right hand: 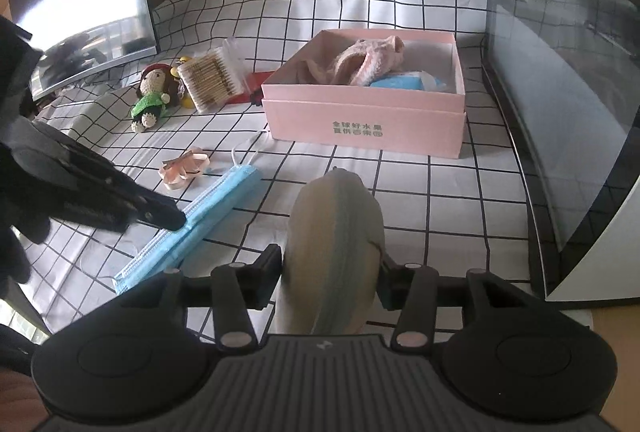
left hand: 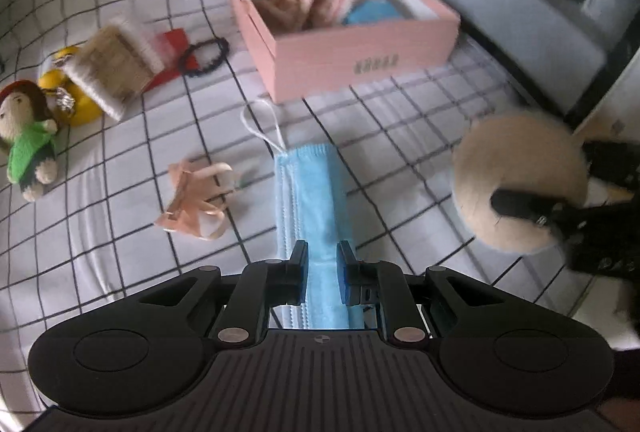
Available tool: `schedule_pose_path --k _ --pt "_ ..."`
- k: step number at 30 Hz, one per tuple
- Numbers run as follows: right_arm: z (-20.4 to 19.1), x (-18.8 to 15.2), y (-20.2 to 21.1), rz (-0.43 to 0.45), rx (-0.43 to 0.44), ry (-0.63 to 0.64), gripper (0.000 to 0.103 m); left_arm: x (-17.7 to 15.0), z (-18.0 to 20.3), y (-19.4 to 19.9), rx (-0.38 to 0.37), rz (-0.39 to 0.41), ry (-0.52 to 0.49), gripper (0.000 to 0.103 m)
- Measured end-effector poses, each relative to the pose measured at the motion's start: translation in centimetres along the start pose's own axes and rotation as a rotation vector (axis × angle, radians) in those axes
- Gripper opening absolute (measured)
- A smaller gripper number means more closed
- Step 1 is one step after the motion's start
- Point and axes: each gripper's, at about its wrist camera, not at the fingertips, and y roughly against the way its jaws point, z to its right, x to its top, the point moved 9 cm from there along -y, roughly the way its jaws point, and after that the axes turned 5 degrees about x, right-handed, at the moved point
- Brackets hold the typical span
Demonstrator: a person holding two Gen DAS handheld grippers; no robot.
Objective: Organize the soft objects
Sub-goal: 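Carry the mask with the left gripper while the right gripper carries the pad toward the pink box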
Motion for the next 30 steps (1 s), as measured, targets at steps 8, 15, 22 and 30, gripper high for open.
schedule_pose_path --k 8,15,22,30 --pt "-0.1 -0.8 0.3 -0.009 0.022 0.06 0.051 -1.2 1.4 -2.6 0.026 -0.05 0.007 0.034" --pt "0.2 -1.0 0.5 -0.012 0.06 0.078 0.051 -0.9 3.1 -2.7 0.011 -0.039 0.027 0.055" --pt "0.1 -0.8 0.2 -0.01 0.069 0.103 0.051 -1.0 1.3 -2.8 0.148 -0.027 0.017 0.059" --pt "-0.8 0.0 0.7 0.002 0.055 0.155 0.043 0.6 -0.5 -3.8 0.147 0.065 0.073 0.014"
